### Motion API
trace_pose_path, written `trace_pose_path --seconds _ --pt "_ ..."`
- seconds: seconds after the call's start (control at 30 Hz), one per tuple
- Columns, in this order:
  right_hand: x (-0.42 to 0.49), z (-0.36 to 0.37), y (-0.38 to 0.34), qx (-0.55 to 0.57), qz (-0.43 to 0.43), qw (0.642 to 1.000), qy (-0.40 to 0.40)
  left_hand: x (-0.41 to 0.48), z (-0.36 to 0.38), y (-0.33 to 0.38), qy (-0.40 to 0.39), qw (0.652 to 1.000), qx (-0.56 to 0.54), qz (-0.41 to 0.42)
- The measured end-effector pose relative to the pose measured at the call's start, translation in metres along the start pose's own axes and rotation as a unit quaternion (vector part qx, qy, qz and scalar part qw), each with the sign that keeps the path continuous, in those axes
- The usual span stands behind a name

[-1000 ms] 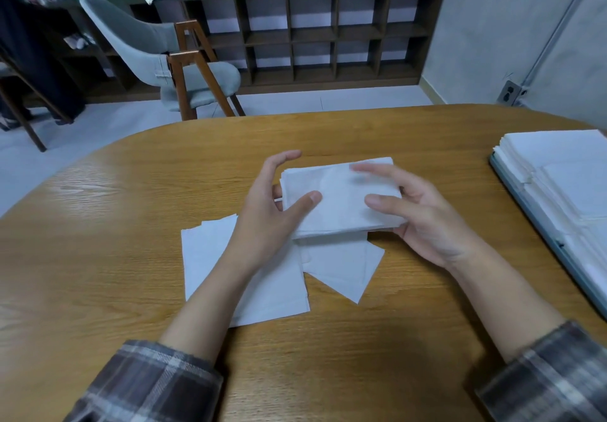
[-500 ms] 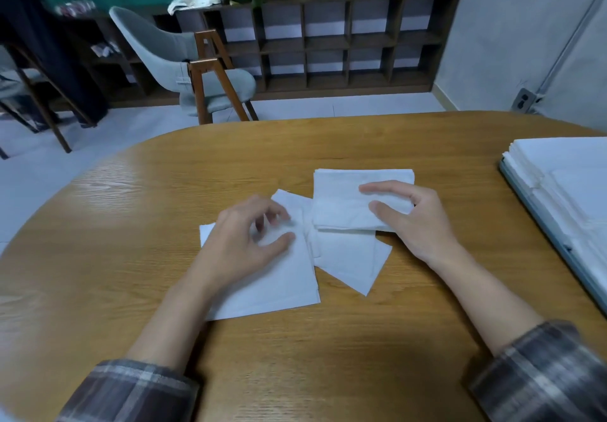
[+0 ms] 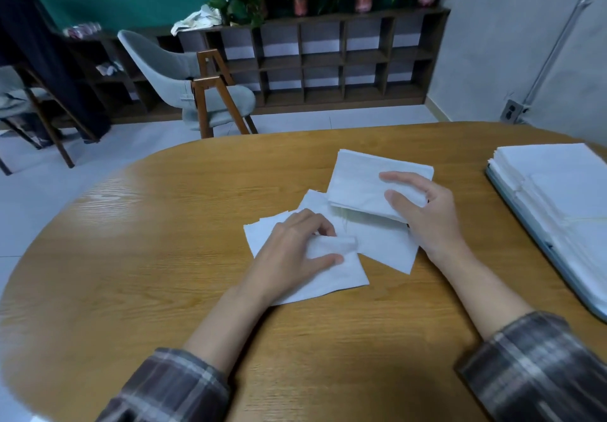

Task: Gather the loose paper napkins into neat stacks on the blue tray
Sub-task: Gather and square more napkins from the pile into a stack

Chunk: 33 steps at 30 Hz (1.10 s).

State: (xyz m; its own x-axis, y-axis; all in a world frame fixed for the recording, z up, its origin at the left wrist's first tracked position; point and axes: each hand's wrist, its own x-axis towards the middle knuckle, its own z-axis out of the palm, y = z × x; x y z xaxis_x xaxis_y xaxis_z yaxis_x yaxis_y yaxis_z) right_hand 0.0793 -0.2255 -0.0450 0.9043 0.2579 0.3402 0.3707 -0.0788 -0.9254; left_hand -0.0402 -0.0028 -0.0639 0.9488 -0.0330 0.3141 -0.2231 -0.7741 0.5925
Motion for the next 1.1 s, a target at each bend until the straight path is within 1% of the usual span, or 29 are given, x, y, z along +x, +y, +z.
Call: trace_pose_path --seconds 0.17,0.37,0.5,0.6,0.73,0.8,0.87,0.97,1.03,1.1 --pt "0.001 0.0 0.0 0.006 -0.005 1.0 -0.012 0.025 0.007 0.001 0.003 0.998 0.012 0.059" --pt "0.002 0.001 0.002 0.0 -0.001 1.0 -0.008 0.027 0.008 -0.01 0.042 0.996 0.006 0.078" --pt "0.004 0.002 0.005 -0.001 -0.004 1.0 -0.023 0.027 0.009 -0.005 0.065 0.993 -0.009 0.099" --pt "0.003 0.004 0.002 -0.004 -0.014 0.999 -0.052 0.025 0.006 0.003 0.083 0.991 -0.042 0.098" --pt "-0.003 0.006 -0.008 -0.013 -0.022 0.989 -0.148 0.025 -0.003 0.01 0.107 0.989 -0.075 0.07" --pt "-0.007 0.013 -0.01 -0.013 -0.018 0.984 -0.178 0.025 -0.006 0.012 0.127 0.986 -0.094 0.062" --pt "-0.009 0.019 -0.007 -0.002 -0.006 0.987 -0.16 0.024 -0.008 0.015 0.133 0.983 -0.12 0.043" --pt "-0.008 0.02 -0.006 0.009 0.01 0.995 -0.094 0.022 -0.014 0.014 0.11 0.981 -0.161 -0.012" --pt "-0.004 0.017 -0.007 0.011 0.015 0.998 -0.053 0.022 -0.021 0.009 0.086 0.973 -0.207 -0.059" --pt "-0.003 0.013 -0.008 0.01 0.029 0.999 -0.03 0.024 -0.026 0.006 0.093 0.959 -0.256 -0.079"
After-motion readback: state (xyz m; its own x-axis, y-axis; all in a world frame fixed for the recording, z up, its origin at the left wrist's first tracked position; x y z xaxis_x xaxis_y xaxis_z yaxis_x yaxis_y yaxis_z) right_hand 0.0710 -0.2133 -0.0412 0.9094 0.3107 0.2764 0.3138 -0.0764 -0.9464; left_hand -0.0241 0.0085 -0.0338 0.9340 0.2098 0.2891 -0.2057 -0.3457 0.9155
